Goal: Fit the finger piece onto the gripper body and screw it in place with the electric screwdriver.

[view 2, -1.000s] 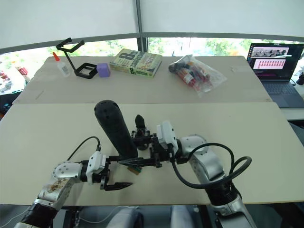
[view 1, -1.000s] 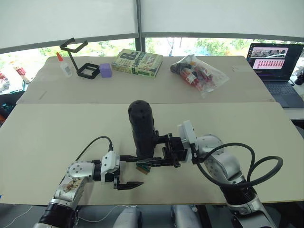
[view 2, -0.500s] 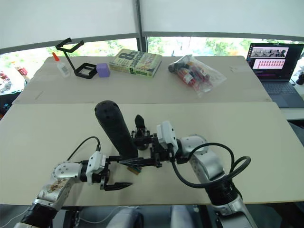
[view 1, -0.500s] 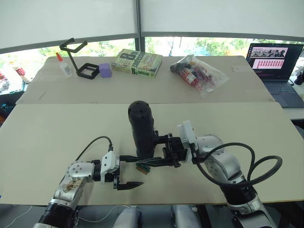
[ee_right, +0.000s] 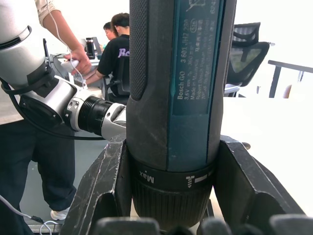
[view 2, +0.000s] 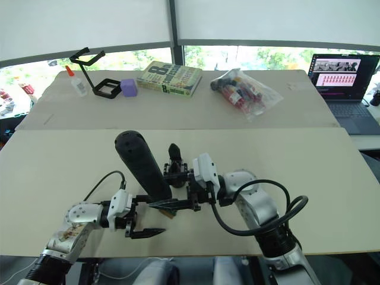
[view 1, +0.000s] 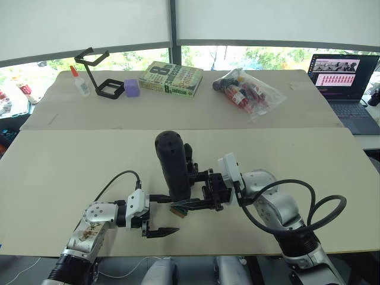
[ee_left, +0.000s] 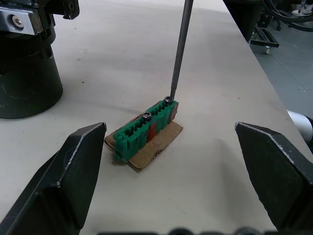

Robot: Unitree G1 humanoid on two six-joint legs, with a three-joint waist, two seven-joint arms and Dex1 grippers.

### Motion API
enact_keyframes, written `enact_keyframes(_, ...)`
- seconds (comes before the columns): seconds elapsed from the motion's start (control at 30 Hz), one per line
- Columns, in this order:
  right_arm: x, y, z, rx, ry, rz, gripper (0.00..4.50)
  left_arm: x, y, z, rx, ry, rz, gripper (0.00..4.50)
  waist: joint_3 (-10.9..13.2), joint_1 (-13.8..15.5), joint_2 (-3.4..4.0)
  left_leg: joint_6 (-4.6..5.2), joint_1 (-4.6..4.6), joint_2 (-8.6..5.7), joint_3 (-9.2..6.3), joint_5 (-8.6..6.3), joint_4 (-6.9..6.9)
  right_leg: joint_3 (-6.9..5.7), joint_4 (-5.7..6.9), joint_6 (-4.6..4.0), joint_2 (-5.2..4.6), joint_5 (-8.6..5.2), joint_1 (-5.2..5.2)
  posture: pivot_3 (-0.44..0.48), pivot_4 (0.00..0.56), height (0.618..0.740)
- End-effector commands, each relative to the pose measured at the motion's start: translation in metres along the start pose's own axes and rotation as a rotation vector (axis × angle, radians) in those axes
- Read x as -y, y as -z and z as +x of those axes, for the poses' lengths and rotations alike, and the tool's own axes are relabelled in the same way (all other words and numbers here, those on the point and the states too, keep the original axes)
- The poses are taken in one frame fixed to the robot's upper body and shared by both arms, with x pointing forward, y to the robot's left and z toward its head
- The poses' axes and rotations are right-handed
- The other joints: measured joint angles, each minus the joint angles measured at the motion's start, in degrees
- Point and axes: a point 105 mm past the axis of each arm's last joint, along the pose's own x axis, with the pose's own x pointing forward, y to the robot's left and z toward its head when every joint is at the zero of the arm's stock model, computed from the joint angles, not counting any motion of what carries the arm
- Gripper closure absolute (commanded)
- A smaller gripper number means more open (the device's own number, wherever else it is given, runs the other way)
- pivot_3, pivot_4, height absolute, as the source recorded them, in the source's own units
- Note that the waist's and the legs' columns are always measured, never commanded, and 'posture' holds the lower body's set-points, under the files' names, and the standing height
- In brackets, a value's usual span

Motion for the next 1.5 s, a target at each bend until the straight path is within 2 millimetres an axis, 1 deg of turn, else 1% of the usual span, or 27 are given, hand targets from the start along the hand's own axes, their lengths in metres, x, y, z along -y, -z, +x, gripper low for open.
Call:
enact_keyframes(0.03, -0.0018, -0.0095, 0.0020, 0.039, -0.014, -0.045, 2.58, 0.0006, -0.0046, -0.0016, 0.007, -0.003, 0.015, 0.00, 0.0, 0.0, 0.00, 0.00, 0.00, 0.00, 0.00, 0.00, 0.00, 0.00, 0.00, 0.00, 0.00, 0.00, 0.00, 0.000, 0.150, 0.740)
enact_keyframes(0.47, 0.0014, -0.0068, 0.0019, 0.026, -0.005, -0.048, 2.58, 0.0003, -0.0046, -0.0017, 0.009, -0.007, 0.013, 0.00, 0.0, 0.0, 0.00, 0.00, 0.00, 0.00, 0.00, 0.00, 0.00, 0.00, 0.00, 0.00, 0.00, 0.00, 0.00, 0.000, 0.150, 0.740)
enact_keyframes(0.73, -0.0007, -0.0066, 0.0010, 0.021, -0.018, -0.040, 2.58, 0.0011, -0.0045, -0.0012, 0.009, -0.007, 0.012, 0.00, 0.0, 0.0, 0.00, 0.00, 0.01, 0.00, 0.00, 0.00, 0.00, 0.00, 0.00, 0.00, 0.00, 0.00, 0.01, 0.000, 0.150, 0.740)
enact_keyframes(1.5, -0.0031, -0.0132, 0.0020, 0.045, -0.039, -0.039, 2.58, 0.0018, -0.0033, -0.0006, 0.010, -0.009, 0.011, 0.00, 0.0, 0.0, 0.00, 0.00, 0.01, 0.00, 0.00, 0.00, 0.00, 0.00, 0.00, 0.00, 0.00, 0.00, 0.01, 0.000, 0.150, 0.740)
